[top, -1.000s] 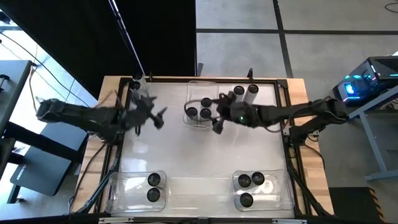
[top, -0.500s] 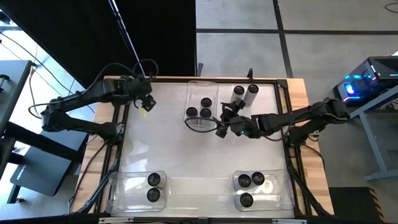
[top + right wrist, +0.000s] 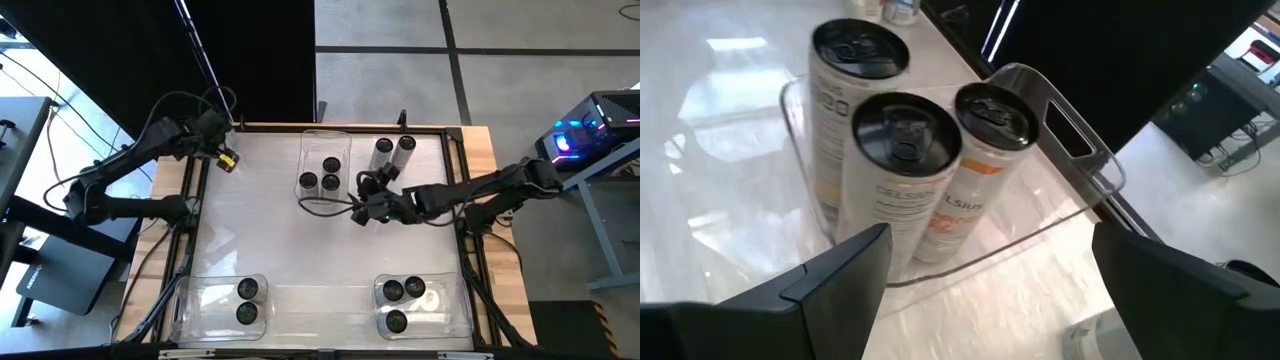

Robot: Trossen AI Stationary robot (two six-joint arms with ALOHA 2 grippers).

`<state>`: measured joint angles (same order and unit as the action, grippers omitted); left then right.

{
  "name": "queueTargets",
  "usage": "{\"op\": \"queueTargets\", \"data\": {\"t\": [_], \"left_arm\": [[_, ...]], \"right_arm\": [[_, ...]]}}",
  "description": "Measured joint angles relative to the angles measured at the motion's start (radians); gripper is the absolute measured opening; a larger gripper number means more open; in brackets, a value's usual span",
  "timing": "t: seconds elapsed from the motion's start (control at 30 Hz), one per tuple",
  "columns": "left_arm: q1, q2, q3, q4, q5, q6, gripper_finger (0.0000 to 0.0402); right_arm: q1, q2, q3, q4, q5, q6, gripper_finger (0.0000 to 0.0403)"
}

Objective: Sort soda cans
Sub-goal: Put the left white pink soda can into the bottom left transparent bin

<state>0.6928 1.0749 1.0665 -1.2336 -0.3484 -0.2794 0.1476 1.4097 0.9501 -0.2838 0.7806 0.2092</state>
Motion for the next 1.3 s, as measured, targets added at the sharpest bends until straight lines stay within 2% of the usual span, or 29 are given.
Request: {"op": "queueTargets", "data": {"t": [0.17, 0.4, 0.8, 1.3], "left_arm": [[0.107, 0.021, -0.031, 0.033, 0.009, 0.055, 0.0321], [0.233, 0.093, -0.040, 0.116, 0.101, 0.144, 0.0321], [0.224, 0.189, -0.040, 0.159, 0.049, 0.108, 0.0321], [0.220, 0.149, -0.040, 0.130, 0.056, 0.078, 0.0321]], "right_arm": [[0.017, 0.000, 0.000, 0.012, -0.001, 0.000, 0.0341], [0.024, 0.000, 0.000, 0.023, -0.003, 0.002, 0.0341], [0.024, 0.000, 0.000, 0.035, -0.003, 0.001, 0.0341], [0.024, 0.000, 0.000, 0.034, -0.012, 0.000, 0.0341]]}}
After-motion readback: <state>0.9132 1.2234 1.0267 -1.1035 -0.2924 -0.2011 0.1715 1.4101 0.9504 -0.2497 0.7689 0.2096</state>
